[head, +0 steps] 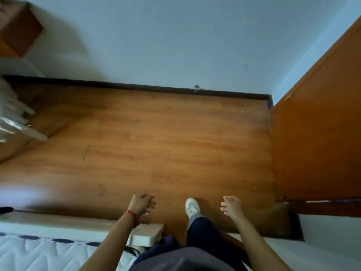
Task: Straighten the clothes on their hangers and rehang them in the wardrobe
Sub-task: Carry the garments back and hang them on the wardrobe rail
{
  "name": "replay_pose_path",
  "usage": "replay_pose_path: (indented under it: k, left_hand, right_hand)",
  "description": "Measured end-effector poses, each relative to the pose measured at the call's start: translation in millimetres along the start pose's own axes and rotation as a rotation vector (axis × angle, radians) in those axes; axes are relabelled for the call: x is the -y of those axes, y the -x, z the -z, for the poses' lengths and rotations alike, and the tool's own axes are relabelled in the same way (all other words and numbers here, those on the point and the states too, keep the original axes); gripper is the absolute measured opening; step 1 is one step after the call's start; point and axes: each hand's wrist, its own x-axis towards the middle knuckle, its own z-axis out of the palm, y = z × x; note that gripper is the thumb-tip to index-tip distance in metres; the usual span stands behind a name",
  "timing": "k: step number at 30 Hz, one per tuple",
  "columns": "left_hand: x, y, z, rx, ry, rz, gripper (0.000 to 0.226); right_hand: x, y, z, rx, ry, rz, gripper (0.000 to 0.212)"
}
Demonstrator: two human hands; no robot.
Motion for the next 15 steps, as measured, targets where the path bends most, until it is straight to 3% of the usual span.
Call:
replay_pose_path:
  k: [7, 15]
  left_hand:
    - [-30, -22, 44, -0.214, 0.24, 0.074, 0.015]
    - [-14, -41, 116, -0.427, 0.602, 0.161, 0.018]
  right_hand:
    - [122, -49, -42, 0.119, 0.313, 0.154, 0.028]
    - [235, -53, -164, 0.361, 0.472, 0.347, 0.017]
